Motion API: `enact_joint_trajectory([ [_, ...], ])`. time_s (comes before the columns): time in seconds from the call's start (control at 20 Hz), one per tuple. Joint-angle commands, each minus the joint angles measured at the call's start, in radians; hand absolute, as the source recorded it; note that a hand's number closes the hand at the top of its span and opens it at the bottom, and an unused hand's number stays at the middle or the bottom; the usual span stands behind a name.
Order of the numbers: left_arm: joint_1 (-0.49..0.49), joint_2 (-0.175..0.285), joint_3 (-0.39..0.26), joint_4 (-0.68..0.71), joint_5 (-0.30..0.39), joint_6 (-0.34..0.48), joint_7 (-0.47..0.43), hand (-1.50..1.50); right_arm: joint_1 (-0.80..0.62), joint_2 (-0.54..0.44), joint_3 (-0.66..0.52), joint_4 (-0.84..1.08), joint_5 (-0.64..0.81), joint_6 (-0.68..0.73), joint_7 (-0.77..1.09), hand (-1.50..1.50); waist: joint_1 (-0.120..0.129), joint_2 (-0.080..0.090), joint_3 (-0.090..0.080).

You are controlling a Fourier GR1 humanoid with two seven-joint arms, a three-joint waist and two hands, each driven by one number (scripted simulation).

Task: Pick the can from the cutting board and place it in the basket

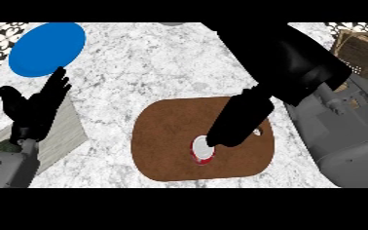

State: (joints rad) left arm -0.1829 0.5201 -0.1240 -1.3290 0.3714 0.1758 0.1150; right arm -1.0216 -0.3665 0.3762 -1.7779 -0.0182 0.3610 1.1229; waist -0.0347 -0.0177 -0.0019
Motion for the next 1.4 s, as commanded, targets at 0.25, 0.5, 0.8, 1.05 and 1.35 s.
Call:
enact_joint_trajectory([
  [0.25, 0.010, -0.035, -0.014, -0.036, -0.028, 0.023, 0.032, 0.00, 0.146, -0.151, -0.089, -0.337, -0.191, -0.018, 0.258, -1.50, 0.003, 0.005, 0.002],
  [0.5, 0.009, -0.016, 0.023, -0.030, -0.026, -0.008, 0.016, 0.00, 0.354, -0.157, -0.031, -0.476, -0.076, -0.092, 0.171, -1.50, 0.016, 0.012, 0.002],
  [0.8, 0.017, -0.023, 0.023, -0.051, -0.041, -0.031, 0.025, 0.00, 0.613, -0.136, 0.072, -0.524, 0.187, -0.138, -0.045, -1.50, 0.027, 0.014, 0.003],
  [1.05, -0.014, -0.032, 0.050, -0.027, -0.054, -0.065, 0.033, 0.00, 0.651, -0.020, 0.146, -0.382, 0.387, -0.196, -0.193, -1.50, 0.036, 0.017, 0.002],
  [1.35, -0.030, -0.077, 0.047, 0.004, -0.095, -0.052, 0.041, 0.00, 0.781, 0.097, 0.239, -0.253, 0.531, -0.354, -0.382, -1.50, 0.033, 0.018, 0.002],
])
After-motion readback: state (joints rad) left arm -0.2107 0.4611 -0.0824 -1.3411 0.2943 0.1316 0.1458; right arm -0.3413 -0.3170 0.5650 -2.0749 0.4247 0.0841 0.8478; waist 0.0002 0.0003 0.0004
